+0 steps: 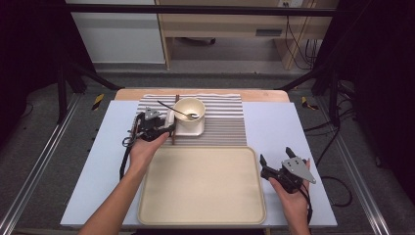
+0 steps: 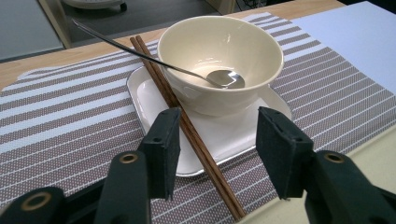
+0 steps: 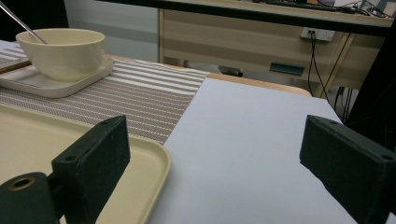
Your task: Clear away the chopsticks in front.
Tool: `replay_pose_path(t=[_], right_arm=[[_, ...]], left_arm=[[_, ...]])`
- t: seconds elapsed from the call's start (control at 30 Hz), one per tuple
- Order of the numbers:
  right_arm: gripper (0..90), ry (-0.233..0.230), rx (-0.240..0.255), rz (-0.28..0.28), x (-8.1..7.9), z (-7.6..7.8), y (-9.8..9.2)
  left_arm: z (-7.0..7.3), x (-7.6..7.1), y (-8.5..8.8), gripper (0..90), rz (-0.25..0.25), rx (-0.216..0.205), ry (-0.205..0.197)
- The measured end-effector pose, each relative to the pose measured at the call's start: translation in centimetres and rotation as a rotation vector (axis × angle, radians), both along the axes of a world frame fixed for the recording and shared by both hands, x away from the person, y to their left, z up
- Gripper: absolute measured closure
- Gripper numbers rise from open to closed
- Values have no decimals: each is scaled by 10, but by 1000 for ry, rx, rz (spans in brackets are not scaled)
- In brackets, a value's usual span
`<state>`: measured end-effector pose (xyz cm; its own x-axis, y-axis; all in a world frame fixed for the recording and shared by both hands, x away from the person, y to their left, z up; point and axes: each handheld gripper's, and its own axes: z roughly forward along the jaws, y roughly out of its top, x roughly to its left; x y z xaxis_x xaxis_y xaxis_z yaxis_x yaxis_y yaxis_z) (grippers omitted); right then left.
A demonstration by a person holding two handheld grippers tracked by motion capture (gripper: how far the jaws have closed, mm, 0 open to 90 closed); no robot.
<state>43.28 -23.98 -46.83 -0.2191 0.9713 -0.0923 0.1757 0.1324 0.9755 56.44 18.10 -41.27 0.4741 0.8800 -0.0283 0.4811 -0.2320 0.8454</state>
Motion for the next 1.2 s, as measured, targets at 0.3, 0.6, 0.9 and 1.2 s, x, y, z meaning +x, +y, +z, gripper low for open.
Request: replay_pose_path(t=[0.3,0.6,0.9,1.2], right_arm=[[92,4,-1,2,1,0,0],[96,4,-5,6,0,1,-1],[97,10,-6,18,0,0,1],[97,15,-8,20,0,0,0]], left_arm=[[-8,7,2,584,35,-38,44],[-15,30,6,628,80,-59,111],[-28,40,-2,663,106,-8,135],[-36,48,-6,682,123,1,157]])
